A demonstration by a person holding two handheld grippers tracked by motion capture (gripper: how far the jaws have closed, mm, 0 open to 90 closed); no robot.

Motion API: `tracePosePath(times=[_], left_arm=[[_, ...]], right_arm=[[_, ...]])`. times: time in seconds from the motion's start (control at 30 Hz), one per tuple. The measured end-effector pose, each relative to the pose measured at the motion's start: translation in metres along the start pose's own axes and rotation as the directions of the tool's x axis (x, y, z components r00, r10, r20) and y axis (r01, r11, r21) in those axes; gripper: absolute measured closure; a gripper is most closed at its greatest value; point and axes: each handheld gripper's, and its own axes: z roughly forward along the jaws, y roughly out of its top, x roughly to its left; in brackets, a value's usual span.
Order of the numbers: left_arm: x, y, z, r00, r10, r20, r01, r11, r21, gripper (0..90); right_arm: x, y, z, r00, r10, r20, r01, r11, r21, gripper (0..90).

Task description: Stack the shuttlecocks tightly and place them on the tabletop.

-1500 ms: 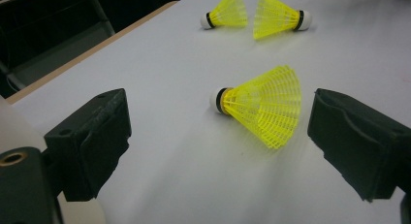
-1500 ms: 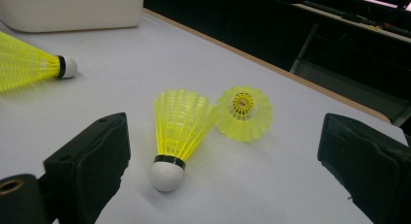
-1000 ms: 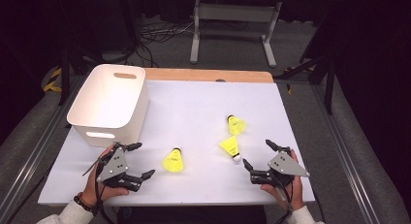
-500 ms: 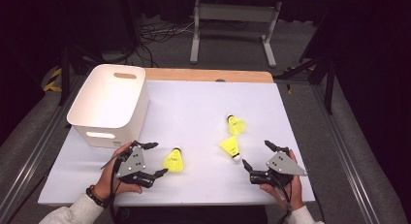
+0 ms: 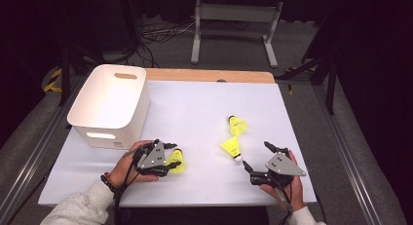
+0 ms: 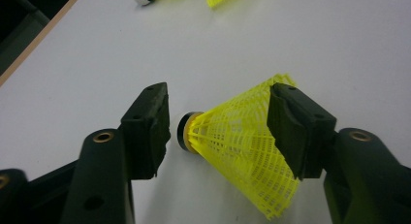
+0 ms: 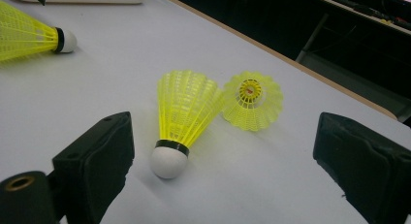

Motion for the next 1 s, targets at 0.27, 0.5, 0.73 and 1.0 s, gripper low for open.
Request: tracePosePath(times=[0.27,0.5,0.73,1.0], left_arm=[[0.001,0.008,0.006,0.9988,0.042,0.023,-0.043,0.9988,0.025,71.2],[0.007,0.023,0.009,0.9972,0.073,-0.016,-0.072,0.9964,0.046,86.1],[0.023,0.036,0.013,0.9962,0.03,-0.081,-0.025,0.9971,0.072,89.2],[0.041,0.04,0.002,0.9796,-0.078,-0.185,0.103,0.9858,0.133,89.1]], right_arm=[[0.0,0.0,0.001,1.0,-0.008,-0.004,0.008,1.0,0.005,9.3],[0.0,-0.001,0.001,0.9999,-0.009,-0.004,0.01,1.0,0.012,9.5],[-0.001,-0.001,0.001,1.0,-0.008,-0.004,0.008,1.0,0.014,9.8],[-0.002,-0.002,0.002,1.0,-0.003,-0.009,0.003,1.0,0.026,9.8]])
